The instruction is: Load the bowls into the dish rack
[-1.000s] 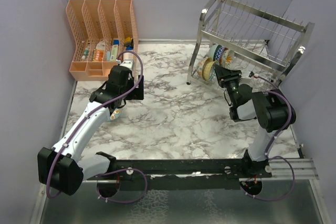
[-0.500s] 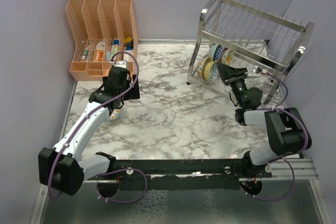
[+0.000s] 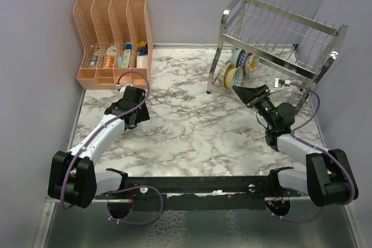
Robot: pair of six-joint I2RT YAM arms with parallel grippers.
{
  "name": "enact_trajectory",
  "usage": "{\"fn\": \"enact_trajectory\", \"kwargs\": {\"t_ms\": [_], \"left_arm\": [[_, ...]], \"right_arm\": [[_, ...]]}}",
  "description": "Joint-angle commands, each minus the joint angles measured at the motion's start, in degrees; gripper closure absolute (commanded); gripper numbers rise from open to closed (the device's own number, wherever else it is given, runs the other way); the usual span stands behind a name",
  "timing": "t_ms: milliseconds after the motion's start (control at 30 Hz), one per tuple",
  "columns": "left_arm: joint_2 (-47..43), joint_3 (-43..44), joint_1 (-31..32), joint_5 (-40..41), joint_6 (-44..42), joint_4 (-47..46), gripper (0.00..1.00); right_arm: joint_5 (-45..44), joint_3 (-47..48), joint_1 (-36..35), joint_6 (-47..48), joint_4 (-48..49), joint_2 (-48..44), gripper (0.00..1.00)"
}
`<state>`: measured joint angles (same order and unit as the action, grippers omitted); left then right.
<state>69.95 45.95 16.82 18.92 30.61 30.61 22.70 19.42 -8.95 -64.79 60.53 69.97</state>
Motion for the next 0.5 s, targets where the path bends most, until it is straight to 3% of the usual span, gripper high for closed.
{"fn": "enact_trajectory", "kwargs": {"t_ms": [0, 233, 467], "left_arm": [[-0.4, -3.3, -0.3, 2.7, 5.1, -3.8, 0.24], [-0.5, -6.8, -0.3, 5.1, 7.0, -6.3, 0.29], [1.6, -9.6, -0.3, 5.7, 7.2, -11.5, 0.45]], "right_arm": [[4.6, -1.6, -0.3, 2.2, -3.6, -2.6, 0.57], [6.3, -3.7, -0.3, 2.3, -4.4, -4.7, 0.58], [6.2, -4.6, -0.3, 2.1, -3.9, -5.1, 0.58]]}}
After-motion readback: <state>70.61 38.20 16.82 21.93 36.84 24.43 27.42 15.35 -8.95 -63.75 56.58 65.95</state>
